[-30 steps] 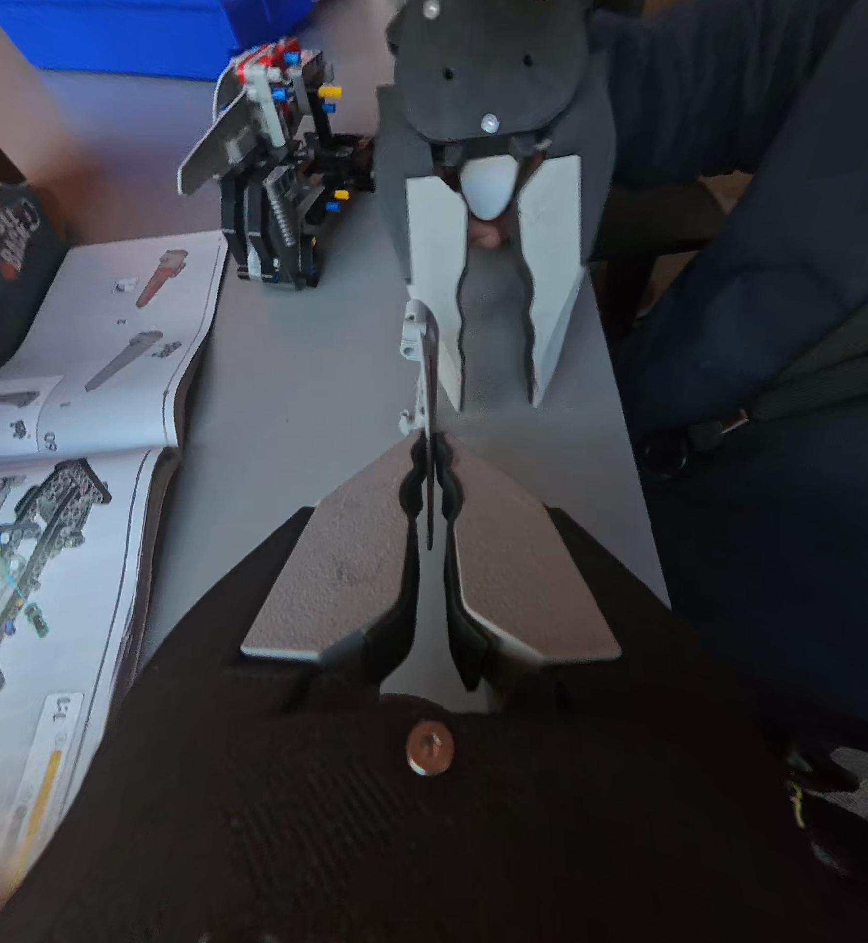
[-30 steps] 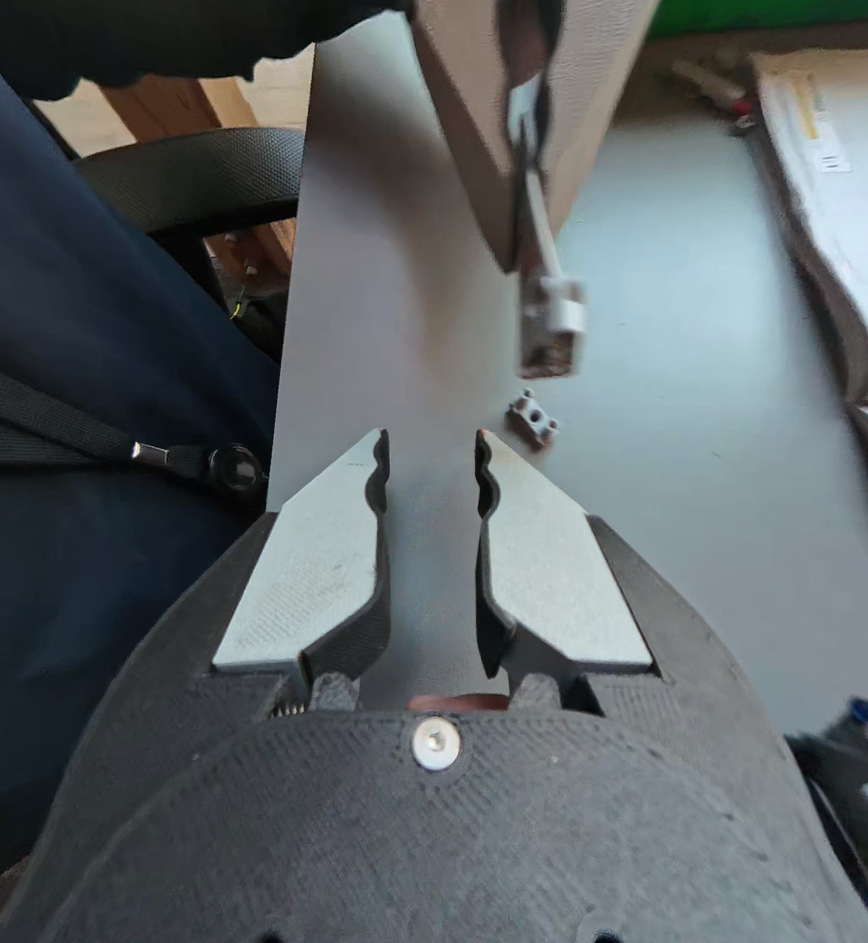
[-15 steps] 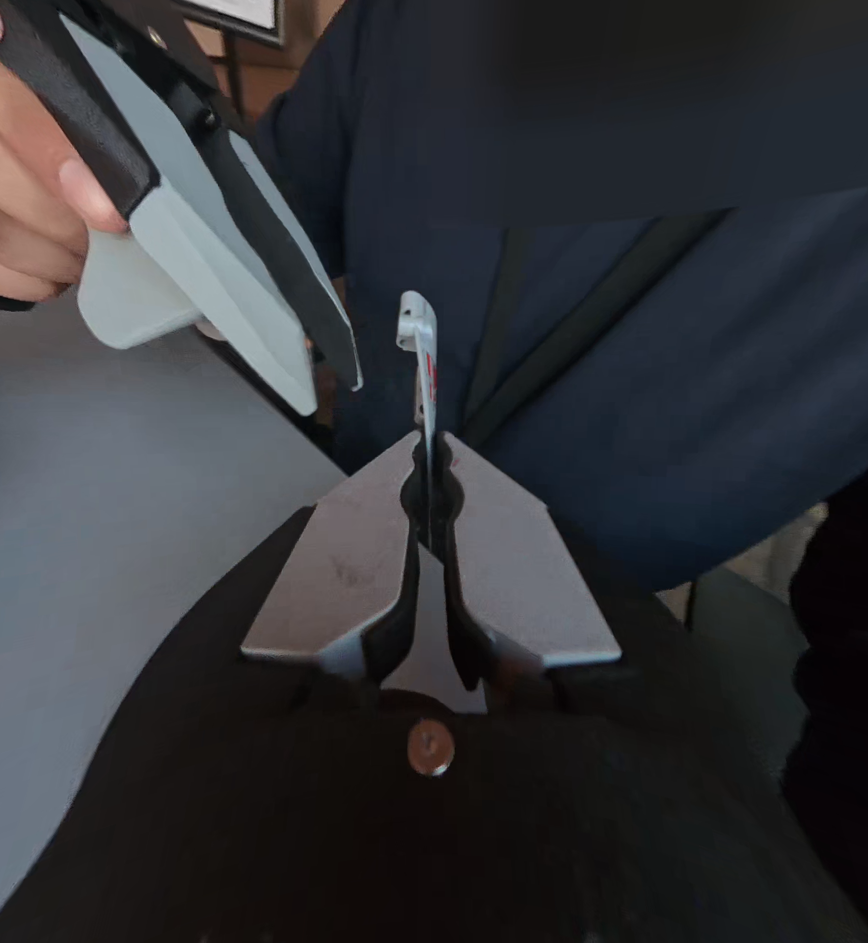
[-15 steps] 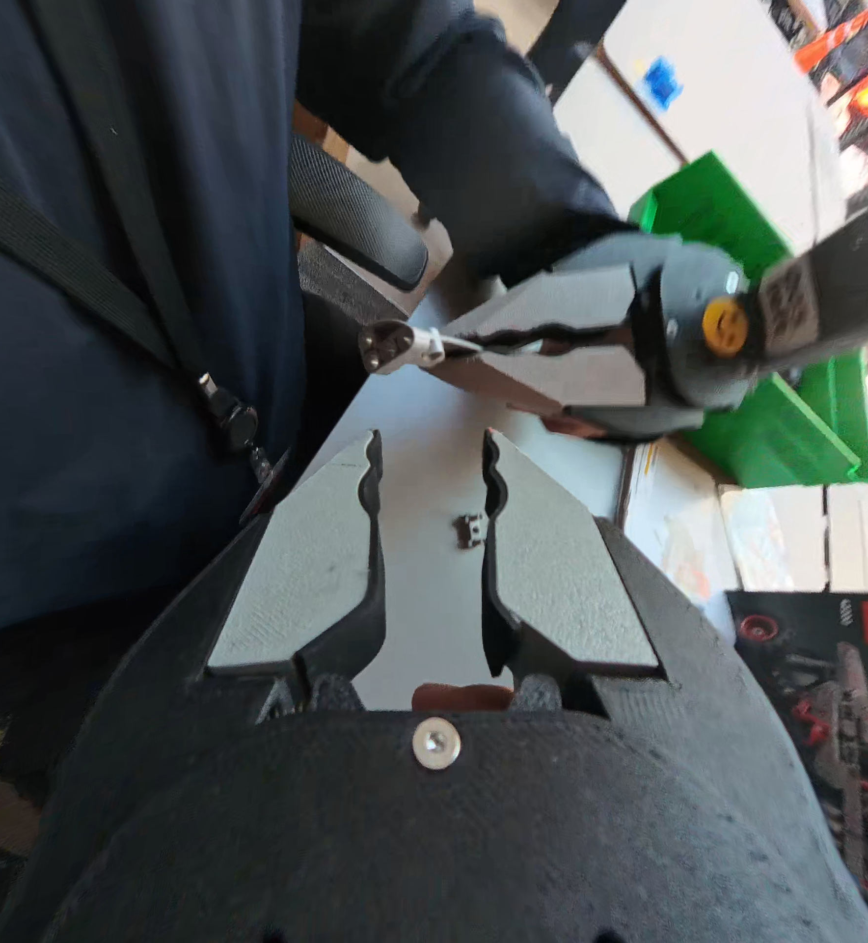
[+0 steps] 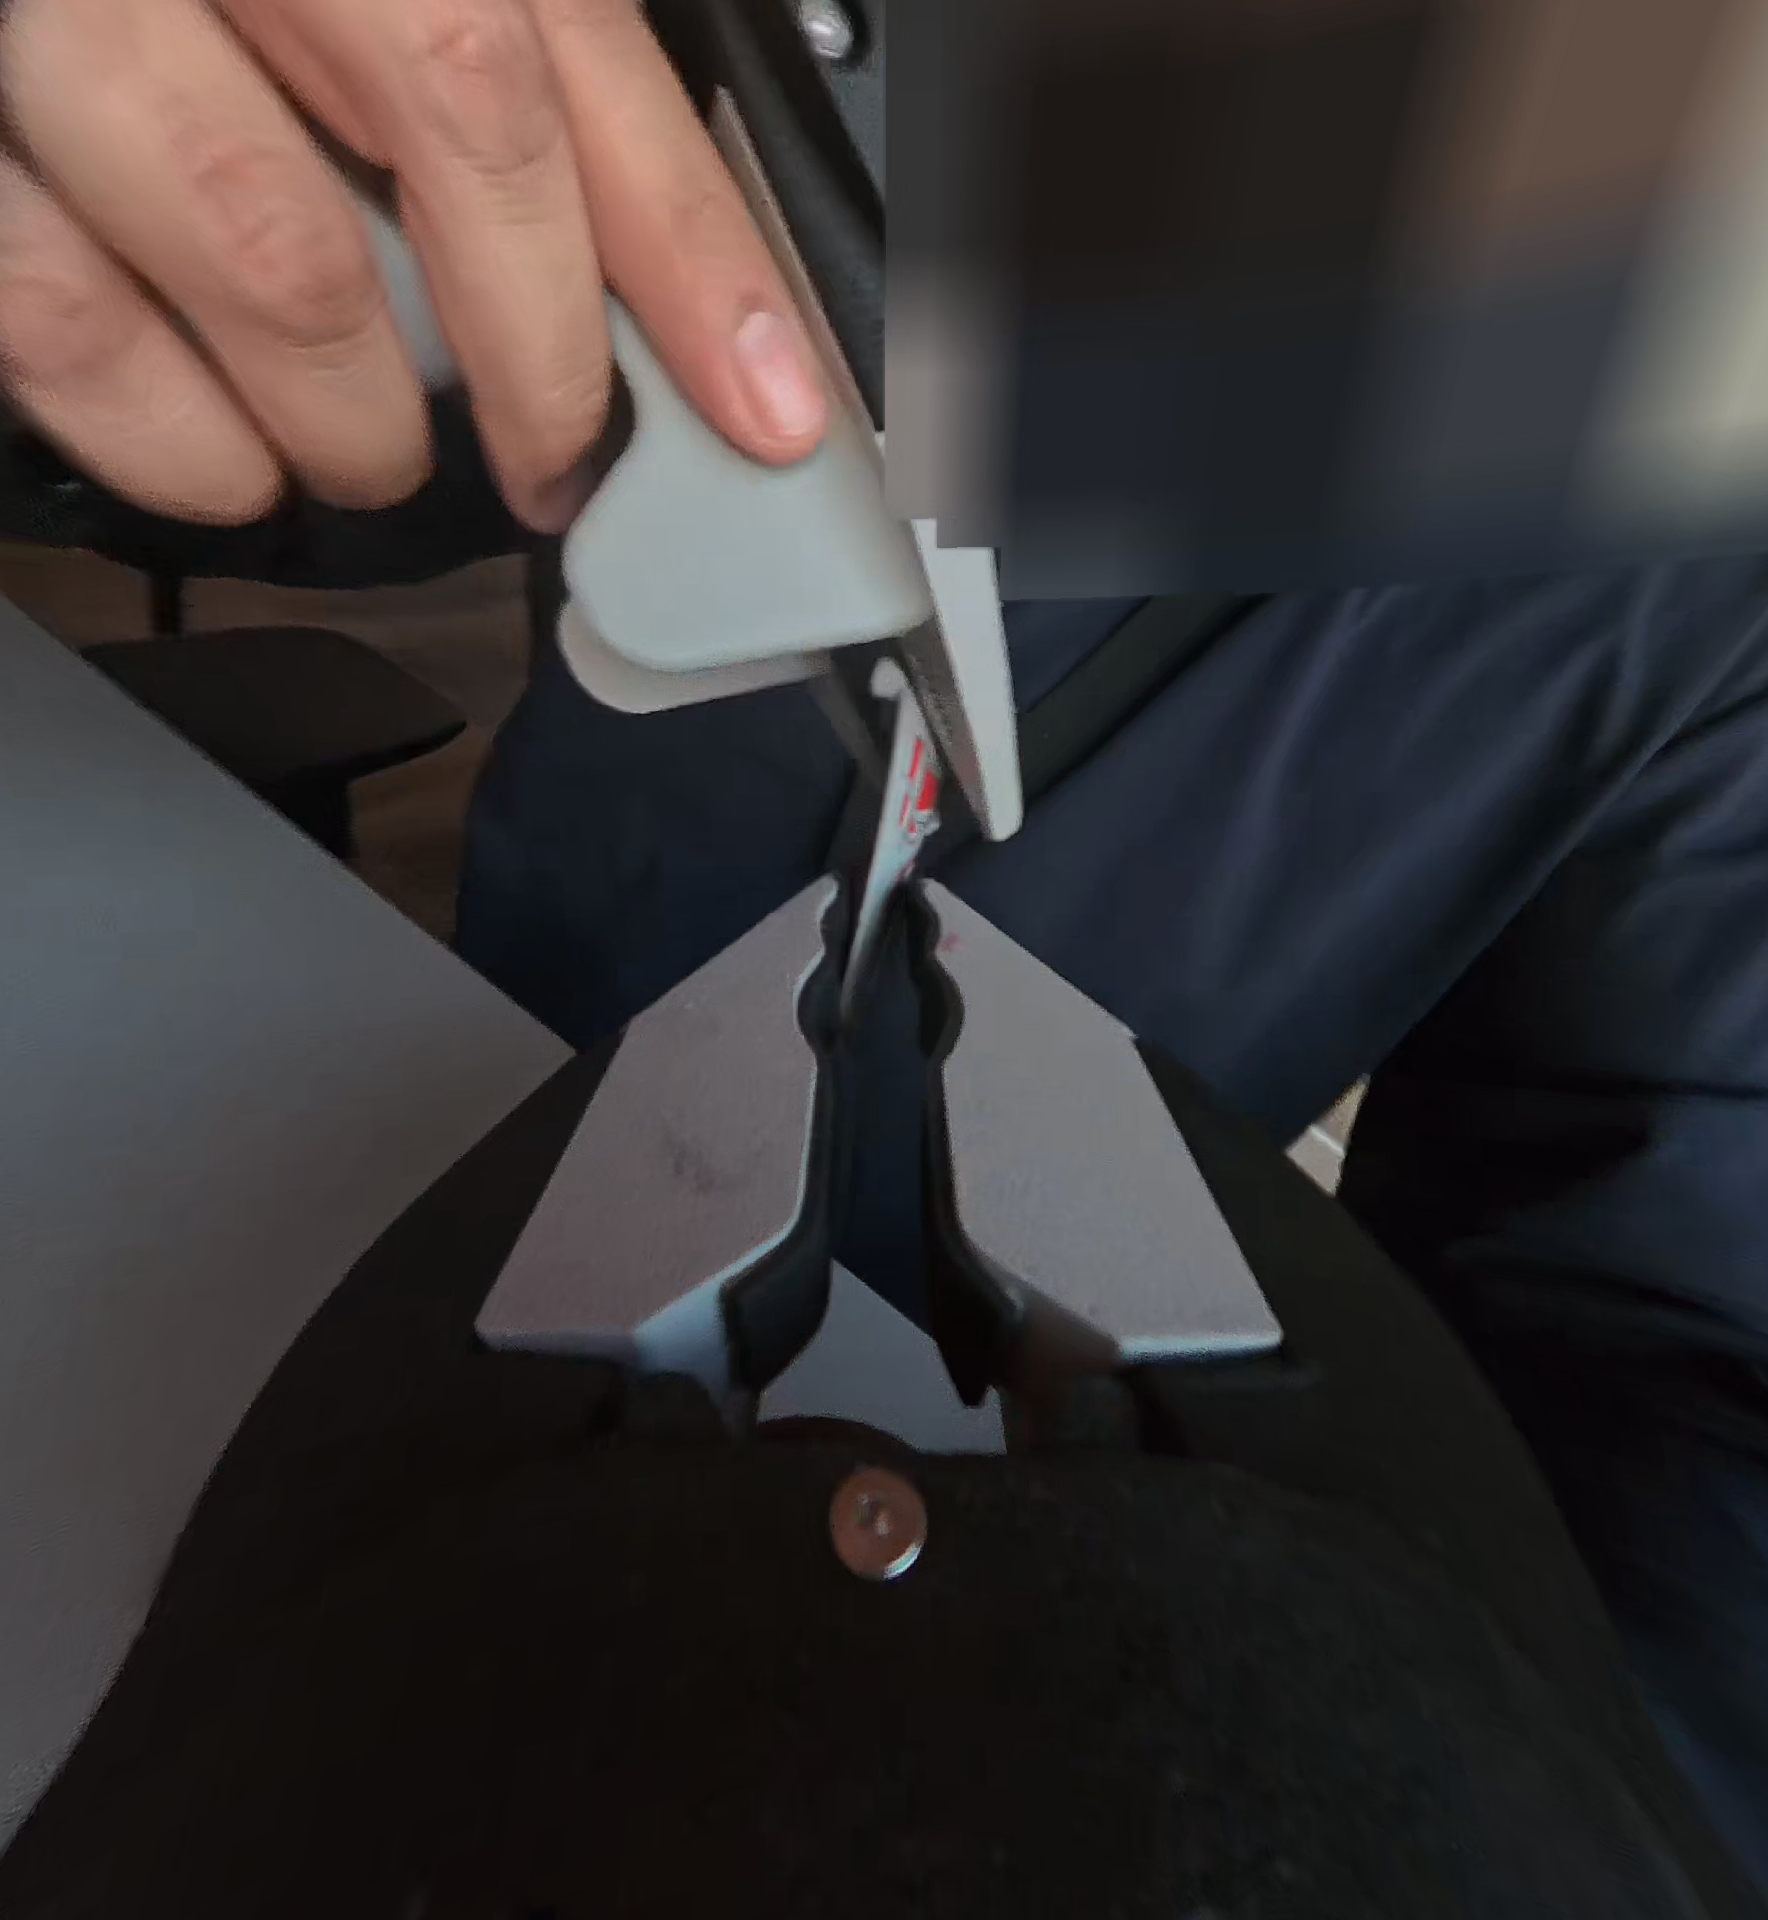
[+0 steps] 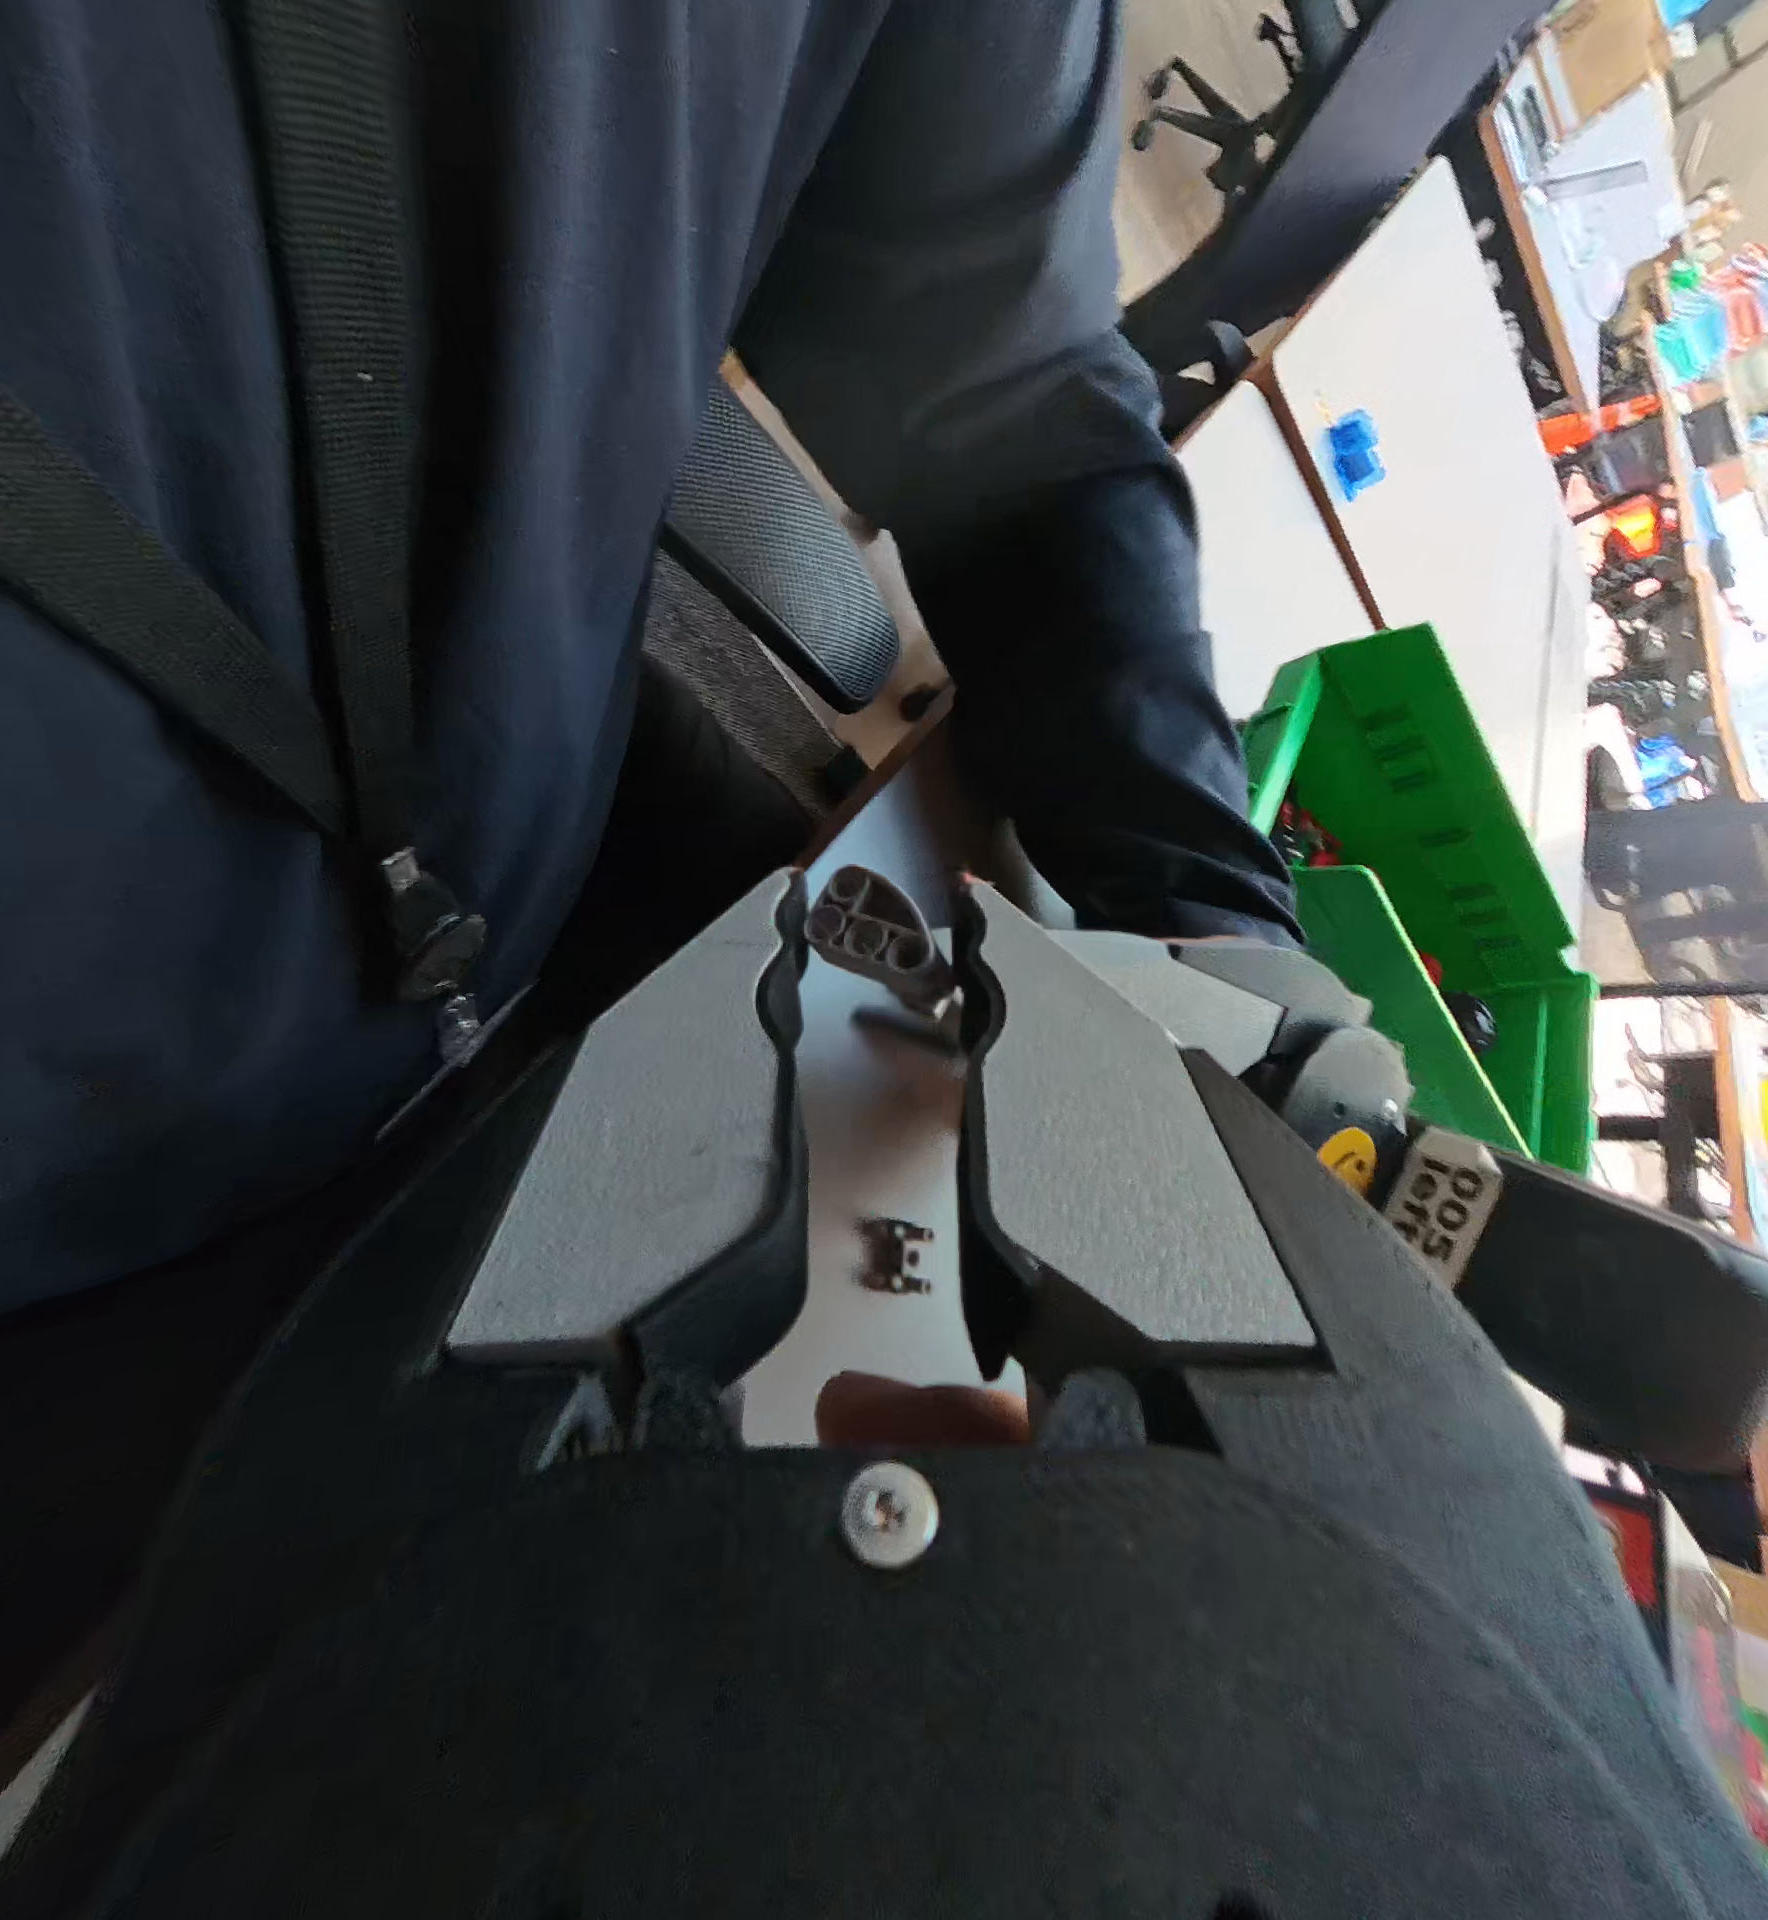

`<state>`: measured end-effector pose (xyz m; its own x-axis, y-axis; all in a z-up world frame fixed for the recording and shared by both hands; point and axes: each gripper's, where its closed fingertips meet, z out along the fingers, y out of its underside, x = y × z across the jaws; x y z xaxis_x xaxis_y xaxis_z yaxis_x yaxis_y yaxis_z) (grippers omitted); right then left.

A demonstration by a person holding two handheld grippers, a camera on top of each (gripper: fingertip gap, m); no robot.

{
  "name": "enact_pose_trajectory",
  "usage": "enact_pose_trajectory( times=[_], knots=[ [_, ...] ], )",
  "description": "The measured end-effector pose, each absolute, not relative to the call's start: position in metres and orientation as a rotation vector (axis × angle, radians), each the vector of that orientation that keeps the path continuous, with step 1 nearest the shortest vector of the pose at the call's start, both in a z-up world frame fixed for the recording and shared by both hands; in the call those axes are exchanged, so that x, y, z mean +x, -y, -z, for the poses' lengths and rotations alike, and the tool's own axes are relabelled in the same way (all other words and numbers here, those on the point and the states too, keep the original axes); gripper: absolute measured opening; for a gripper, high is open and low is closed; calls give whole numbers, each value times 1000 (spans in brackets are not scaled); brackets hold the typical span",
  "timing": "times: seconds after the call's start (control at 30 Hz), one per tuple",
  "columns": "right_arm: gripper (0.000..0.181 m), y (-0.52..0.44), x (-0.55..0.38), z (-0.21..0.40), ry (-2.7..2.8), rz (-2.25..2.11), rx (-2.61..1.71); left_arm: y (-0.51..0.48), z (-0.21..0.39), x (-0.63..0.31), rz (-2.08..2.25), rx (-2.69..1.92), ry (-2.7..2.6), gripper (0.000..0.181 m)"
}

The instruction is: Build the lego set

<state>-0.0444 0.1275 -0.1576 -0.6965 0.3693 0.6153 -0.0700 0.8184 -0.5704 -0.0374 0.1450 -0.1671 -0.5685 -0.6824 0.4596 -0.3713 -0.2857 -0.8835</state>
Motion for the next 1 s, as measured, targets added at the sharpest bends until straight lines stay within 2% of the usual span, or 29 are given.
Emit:
enact_pose_trajectory(
  times=[0.1, 0.17, 0.23, 0.37, 0.5, 0.6, 1.0],
  knots=[
    [25, -144, -52, 153, 2181, -689, -319, -186, 178, -25, 1736, -1621, -1480, 43],
    [24, -168, -56, 151, 2146, -627, -442, -229, 199, -30, 1439, -1951, -1240, 53],
    [24, -193, -57, 150, 2114, -603, -571, -248, 208, -45, 1221, -2097, -1086, 65],
    [24, -241, -60, 150, 2050, -589, -882, -248, 183, -60, 1015, -1957, -946, 49],
    [24, -259, -71, 164, 2059, -552, -1078, -248, 176, -67, 797, -1938, -859, 47],
    [24, -259, -81, 177, 2077, -460, -1080, -250, 165, -64, 854, -1916, -744, 45],
    [24, -268, -94, 211, 1999, -192, -988, -257, 192, -59, 1085, -1999, -582, 46]
  ],
)
